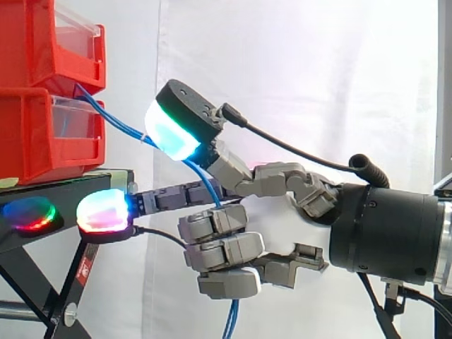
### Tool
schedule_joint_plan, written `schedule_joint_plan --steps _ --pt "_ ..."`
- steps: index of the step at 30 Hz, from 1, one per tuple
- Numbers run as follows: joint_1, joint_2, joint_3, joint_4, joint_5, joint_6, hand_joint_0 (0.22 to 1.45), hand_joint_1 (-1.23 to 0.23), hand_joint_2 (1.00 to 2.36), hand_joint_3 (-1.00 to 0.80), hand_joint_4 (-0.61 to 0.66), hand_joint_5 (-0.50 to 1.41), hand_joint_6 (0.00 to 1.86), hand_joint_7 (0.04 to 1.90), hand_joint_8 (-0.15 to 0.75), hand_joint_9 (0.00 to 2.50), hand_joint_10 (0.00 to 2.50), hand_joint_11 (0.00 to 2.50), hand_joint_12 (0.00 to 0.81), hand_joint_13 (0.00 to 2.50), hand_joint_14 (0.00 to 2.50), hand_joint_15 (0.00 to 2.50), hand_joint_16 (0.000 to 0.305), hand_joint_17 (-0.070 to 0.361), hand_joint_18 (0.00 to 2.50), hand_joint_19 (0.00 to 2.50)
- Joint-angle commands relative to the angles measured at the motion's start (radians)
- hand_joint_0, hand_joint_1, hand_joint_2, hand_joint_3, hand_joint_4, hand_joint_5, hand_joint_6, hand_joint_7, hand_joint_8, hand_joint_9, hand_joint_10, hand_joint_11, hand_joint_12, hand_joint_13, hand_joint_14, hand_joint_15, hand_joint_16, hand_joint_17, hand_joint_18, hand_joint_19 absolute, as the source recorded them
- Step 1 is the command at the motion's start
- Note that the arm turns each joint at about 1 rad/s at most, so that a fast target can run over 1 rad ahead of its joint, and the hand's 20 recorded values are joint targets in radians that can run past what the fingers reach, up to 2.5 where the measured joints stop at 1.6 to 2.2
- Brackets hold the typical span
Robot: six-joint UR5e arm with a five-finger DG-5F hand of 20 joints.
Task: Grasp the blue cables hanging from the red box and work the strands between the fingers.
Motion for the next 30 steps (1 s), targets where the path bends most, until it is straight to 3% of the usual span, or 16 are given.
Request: schedule_joint_plan --steps 1,4,5,8,11,16,30 --pt "0.000 0.000 -0.001 0.000 0.000 0.004 0.77 -0.55 1.00 -1.00 0.32 -0.10 0.01 0.72 0.394 0.67 2.50 1.74 0.466 0.81 2.50 1.31 0.055 0.124 1.47 1.48" --pt "0.000 0.000 0.001 0.000 0.000 0.004 0.77 -0.55 1.00 -1.00 0.32 -0.10 0.01 0.73 0.392 0.66 2.50 1.73 0.476 0.87 2.50 1.34 0.055 0.123 1.45 1.33" --pt "0.001 0.000 0.001 0.000 0.000 0.004 0.77 -0.55 1.00 -1.00 0.32 -0.10 0.01 0.73 0.393 0.67 2.50 1.78 0.490 0.92 2.50 1.36 0.056 0.126 1.44 1.13" --pt "0.001 0.003 0.001 0.000 0.000 0.004 0.77 -0.55 1.00 -1.00 0.33 -0.09 0.01 0.73 0.390 0.70 2.50 1.93 0.522 1.04 2.50 1.48 0.058 0.132 1.43 0.96" --pt "0.004 0.000 0.001 0.003 0.000 0.004 0.77 -0.55 1.00 -1.00 0.33 -0.09 0.01 0.73 0.406 0.72 2.50 2.13 0.541 1.09 2.50 1.56 0.060 0.135 1.42 0.94" --pt "0.011 0.003 -0.001 0.000 0.003 0.004 0.77 -0.55 1.00 -1.00 0.33 -0.09 0.01 0.74 0.408 0.71 2.50 2.22 0.537 1.09 2.50 1.56 0.059 0.133 1.41 0.93" --pt "0.014 0.003 0.001 -0.025 0.002 -0.005 0.77 -0.55 1.00 -1.00 0.33 -0.08 0.01 0.75 0.413 0.70 2.50 2.25 0.529 1.07 2.50 1.58 0.058 0.131 1.38 0.88"
